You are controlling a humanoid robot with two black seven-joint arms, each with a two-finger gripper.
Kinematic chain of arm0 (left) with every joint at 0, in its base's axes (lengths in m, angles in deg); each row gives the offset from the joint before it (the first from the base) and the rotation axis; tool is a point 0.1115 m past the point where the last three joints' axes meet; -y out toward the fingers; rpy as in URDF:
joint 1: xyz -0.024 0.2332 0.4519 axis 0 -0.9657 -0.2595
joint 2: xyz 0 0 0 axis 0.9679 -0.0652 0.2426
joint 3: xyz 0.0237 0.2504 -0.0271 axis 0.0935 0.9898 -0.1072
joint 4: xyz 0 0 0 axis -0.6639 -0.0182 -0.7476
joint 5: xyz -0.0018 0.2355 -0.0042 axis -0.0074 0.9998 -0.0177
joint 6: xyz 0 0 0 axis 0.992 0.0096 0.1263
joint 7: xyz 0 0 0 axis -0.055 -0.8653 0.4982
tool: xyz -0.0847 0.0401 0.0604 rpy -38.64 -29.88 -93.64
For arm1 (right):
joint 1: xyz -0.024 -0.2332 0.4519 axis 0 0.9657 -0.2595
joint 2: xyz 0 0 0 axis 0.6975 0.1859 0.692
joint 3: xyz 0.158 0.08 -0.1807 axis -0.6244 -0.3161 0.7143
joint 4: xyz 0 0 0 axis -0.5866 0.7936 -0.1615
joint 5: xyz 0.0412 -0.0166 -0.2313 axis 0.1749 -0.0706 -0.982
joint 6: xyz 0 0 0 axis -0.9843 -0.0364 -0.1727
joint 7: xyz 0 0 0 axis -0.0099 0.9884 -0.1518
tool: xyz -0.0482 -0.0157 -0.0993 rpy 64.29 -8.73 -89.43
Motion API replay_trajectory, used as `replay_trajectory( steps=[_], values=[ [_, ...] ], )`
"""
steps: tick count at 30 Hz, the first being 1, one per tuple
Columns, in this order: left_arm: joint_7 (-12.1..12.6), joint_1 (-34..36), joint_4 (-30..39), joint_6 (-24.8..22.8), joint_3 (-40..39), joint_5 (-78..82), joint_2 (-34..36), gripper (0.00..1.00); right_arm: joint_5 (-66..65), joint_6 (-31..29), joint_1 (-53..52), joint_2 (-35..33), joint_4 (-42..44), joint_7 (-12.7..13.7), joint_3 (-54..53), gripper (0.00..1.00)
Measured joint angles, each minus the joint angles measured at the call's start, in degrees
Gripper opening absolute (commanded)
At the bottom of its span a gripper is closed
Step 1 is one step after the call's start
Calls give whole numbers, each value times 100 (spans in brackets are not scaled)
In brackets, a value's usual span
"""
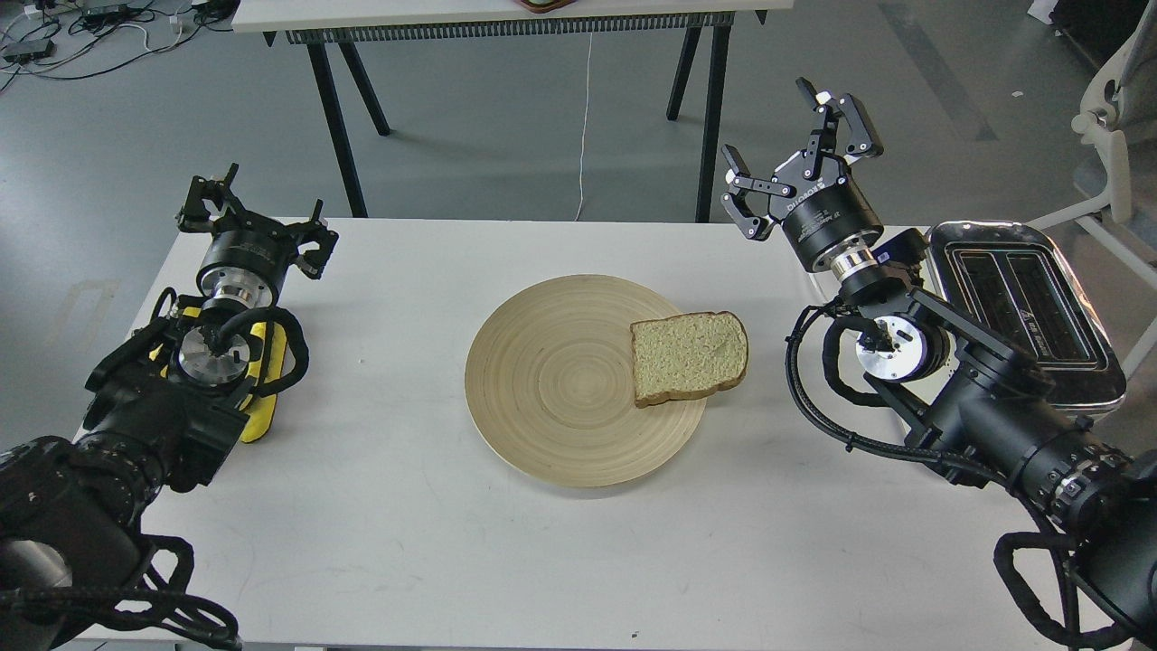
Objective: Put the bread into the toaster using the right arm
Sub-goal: 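Open the right gripper and raise it above the table, then lower the open right gripper toward the table beside the plate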
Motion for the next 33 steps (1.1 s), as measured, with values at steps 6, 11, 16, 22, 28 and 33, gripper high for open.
replay_trajectory(
  steps=[6,11,16,22,28,33],
  values=[
    [0,0,0,0,0,0,1,100,-1182,870,-360,-13,-127,0,98,100],
    [0,0,-1,0,-7,0,3,100,-1370,1101,-270,-343,-418,0,568,100],
    [0,0,-2,0,-3,0,3,100,-1375,1346,198,-425,-497,0,761,100],
    [-4,0,-2,0,-4,1,2,100,-1392,1686,523,-450,-444,0,915,100],
    [-5,0,-1,0,-1,1,2,100,-1398,1986,562,-463,-419,0,1340,100],
    [-4,0,-1,0,-2,1,1,100,-1426,2224,667,-463,-416,0,1417,99]
  ],
)
